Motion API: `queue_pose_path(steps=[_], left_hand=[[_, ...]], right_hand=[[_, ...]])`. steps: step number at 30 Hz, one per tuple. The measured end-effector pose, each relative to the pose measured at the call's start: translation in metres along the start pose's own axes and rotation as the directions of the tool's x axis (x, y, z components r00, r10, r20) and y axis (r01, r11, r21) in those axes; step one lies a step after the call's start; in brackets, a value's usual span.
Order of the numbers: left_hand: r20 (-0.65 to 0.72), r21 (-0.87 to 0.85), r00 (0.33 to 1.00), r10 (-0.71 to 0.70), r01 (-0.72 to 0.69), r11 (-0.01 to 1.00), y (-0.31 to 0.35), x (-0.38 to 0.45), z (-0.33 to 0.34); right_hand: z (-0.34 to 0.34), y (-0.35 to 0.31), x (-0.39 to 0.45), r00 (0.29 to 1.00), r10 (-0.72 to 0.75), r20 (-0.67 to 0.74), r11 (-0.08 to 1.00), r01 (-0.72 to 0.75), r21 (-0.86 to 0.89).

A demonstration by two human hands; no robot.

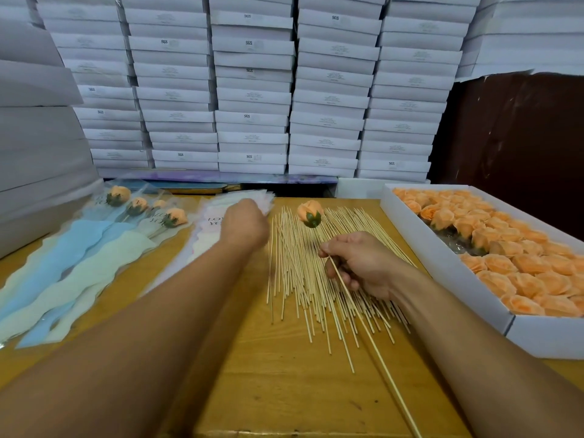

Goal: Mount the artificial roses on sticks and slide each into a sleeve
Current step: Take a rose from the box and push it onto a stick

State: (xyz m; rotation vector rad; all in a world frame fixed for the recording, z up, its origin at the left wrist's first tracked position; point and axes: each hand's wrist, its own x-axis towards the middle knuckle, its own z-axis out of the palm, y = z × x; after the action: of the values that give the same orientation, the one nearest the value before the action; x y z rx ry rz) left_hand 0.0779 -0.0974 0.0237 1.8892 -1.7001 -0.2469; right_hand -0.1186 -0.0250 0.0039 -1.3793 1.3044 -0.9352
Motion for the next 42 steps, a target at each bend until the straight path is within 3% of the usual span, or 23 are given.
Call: queue_pose_path(steps=[3,5,15,22,31,36,42], left_hand=[[0.112,0.329,0.993,0.026,-0.062,0.942,-0.029,0.016,-0.006],[0.177,0.423,0.984,0.016,-0.091,0.902,-0.046,0.026,-0.005],[0.266,0.424,0.961,-0.075,-0.047,0.904,-0.081,0.041,0.008],[0.264,0.504,0.964,-0.012,-0.127,0.854,-0.080,0.033,0.011],[0.156,0.479,0.988,-0.014,-0.064,0.876,-0.077,0.029,0.002],[0.011,0.402,0.999,0.049,-0.049,0.914,-0.062,0.023,-0.008],[0.089,0.430,0.988,0.127,-0.153,0.890,-0.021,0.008,-0.022]], right_hand=[[0.000,0.001,0.001,1.000,-0.003,0.009,1.000,0.003,-0.005],[0.000,0.002,0.001,1.000,0.002,0.010,1.000,-0.002,-0.014],[0.001,0.000,0.001,0.999,0.015,0.030,1.000,-0.014,-0.021],[0.000,0.001,0.001,0.999,0.008,0.036,1.000,-0.008,-0.011],[0.000,0.001,0.002,0.999,0.006,0.034,1.000,-0.006,-0.009],[0.001,0.001,0.003,0.999,0.012,0.029,1.000,-0.012,-0.008],[0.003,0.001,0.004,0.999,0.030,0.034,0.997,-0.032,0.064]])
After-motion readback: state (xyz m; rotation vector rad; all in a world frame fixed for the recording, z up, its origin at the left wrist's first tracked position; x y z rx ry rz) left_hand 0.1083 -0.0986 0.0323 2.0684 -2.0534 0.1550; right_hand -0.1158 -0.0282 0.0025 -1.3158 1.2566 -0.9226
